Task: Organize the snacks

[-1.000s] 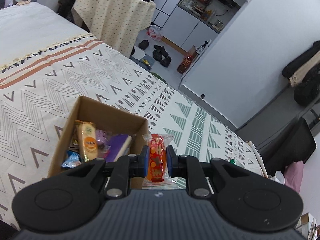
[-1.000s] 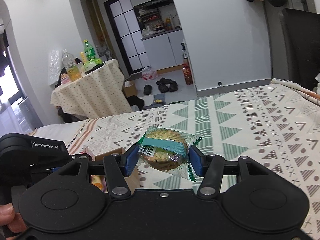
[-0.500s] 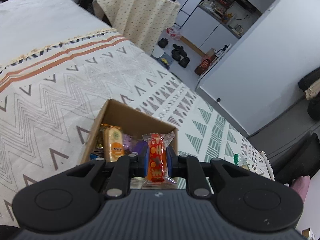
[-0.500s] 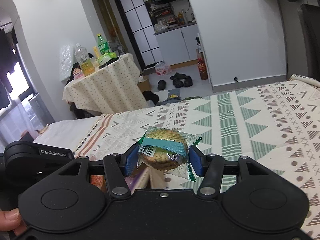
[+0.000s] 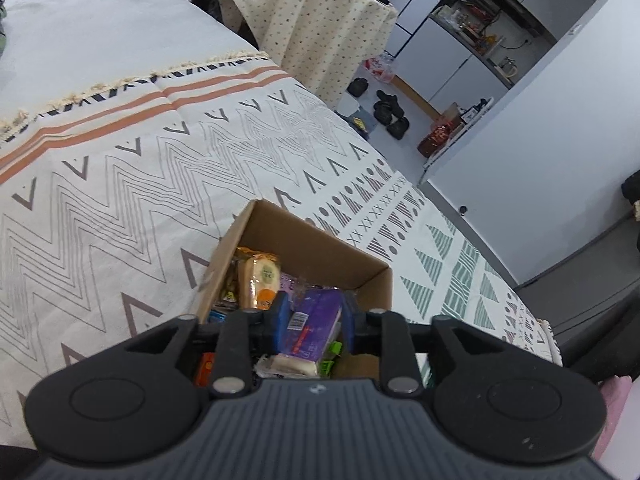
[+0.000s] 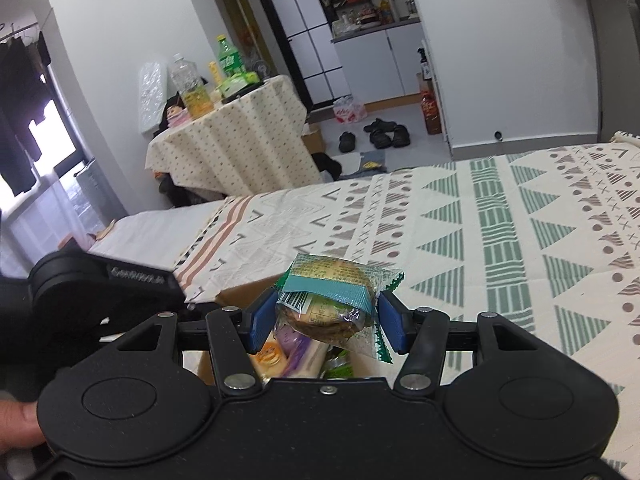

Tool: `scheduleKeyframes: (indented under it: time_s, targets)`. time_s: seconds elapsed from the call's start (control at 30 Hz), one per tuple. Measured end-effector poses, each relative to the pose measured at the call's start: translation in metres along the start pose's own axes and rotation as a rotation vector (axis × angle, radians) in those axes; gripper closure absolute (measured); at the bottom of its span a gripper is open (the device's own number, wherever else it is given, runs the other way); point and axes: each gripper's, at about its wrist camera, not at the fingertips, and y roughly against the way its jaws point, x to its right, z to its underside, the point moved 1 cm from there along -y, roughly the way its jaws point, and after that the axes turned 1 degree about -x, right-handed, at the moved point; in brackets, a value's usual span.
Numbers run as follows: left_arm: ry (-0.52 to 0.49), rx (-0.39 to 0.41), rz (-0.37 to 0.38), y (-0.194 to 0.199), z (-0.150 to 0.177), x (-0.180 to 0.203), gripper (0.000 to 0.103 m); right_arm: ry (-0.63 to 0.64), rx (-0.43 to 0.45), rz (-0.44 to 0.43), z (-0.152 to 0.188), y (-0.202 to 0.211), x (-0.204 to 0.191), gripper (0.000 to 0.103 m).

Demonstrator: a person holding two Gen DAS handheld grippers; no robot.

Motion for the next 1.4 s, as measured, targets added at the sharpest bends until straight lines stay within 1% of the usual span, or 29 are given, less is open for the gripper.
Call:
scheduleKeyframes:
  time_s: [0.03, 0.07, 0.1, 0.13, 0.2, 0.27, 0.5, 0.6, 0.7, 0.83, 1.03, 1.23, 1.27, 1.4]
  targets:
    - [-0.002, 0.004, -0.009, 0.002, 0.0, 0.001, 0.066, -0.005, -0.005, -0.008, 0.001, 0.0, -0.001, 0.045]
    - [-0.009, 0.008, -0.016, 0.004, 0.0, 0.001, 0.059, -0.01, -0.011, -0.017, 0.002, 0.0, -0.001, 0.043]
    - [-0.014, 0.014, -0.025, 0.008, 0.0, 0.001, 0.053, -0.012, -0.017, -0.02, 0.003, 0.0, -0.001, 0.043]
    - [-0.018, 0.023, -0.037, 0.011, 0.0, 0.001, 0.05, -0.011, -0.021, -0.025, 0.004, 0.0, -0.001, 0.043]
    - [-0.023, 0.032, -0.057, 0.017, 0.002, -0.001, 0.038, -0.018, -0.024, -0.031, 0.005, 0.002, -0.001, 0.041]
    - [-0.04, 0.024, -0.064, 0.021, 0.004, -0.001, 0.034, -0.035, -0.024, -0.029, 0.004, 0.006, 0.001, 0.034]
    - [-0.104, -0.011, -0.061, 0.038, 0.017, 0.009, 0.024, -0.08, -0.009, -0.014, -0.002, 0.029, 0.015, 0.032]
    - [-0.129, -0.017, -0.06, 0.049, 0.022, 0.016, 0.023, -0.096, -0.014, -0.004, -0.004, 0.04, 0.022, 0.027]
    - [-0.162, -0.011, -0.065, 0.062, 0.026, 0.024, 0.017, -0.112, -0.015, 0.004, -0.004, 0.052, 0.03, 0.024]
    - [-0.202, -0.007, -0.065, 0.08, 0.03, 0.036, 0.014, -0.127, -0.011, 0.007, -0.005, 0.071, 0.037, 0.019]
    - [-0.277, -0.046, -0.053, 0.098, 0.042, 0.051, 0.011, -0.144, -0.017, 0.016, -0.011, 0.098, 0.047, 0.011]
    - [-0.331, -0.062, -0.036, 0.12, 0.054, 0.059, 0.002, -0.15, 0.009, 0.033, -0.013, 0.13, 0.056, 0.0]
    - [-0.336, -0.061, -0.032, 0.123, 0.056, 0.06, 0.001, -0.154, 0.014, 0.036, -0.013, 0.135, 0.057, 0.0]
    - [-0.352, -0.061, -0.012, 0.138, 0.061, 0.061, 0.0, -0.151, 0.019, 0.051, -0.011, 0.152, 0.061, 0.0]
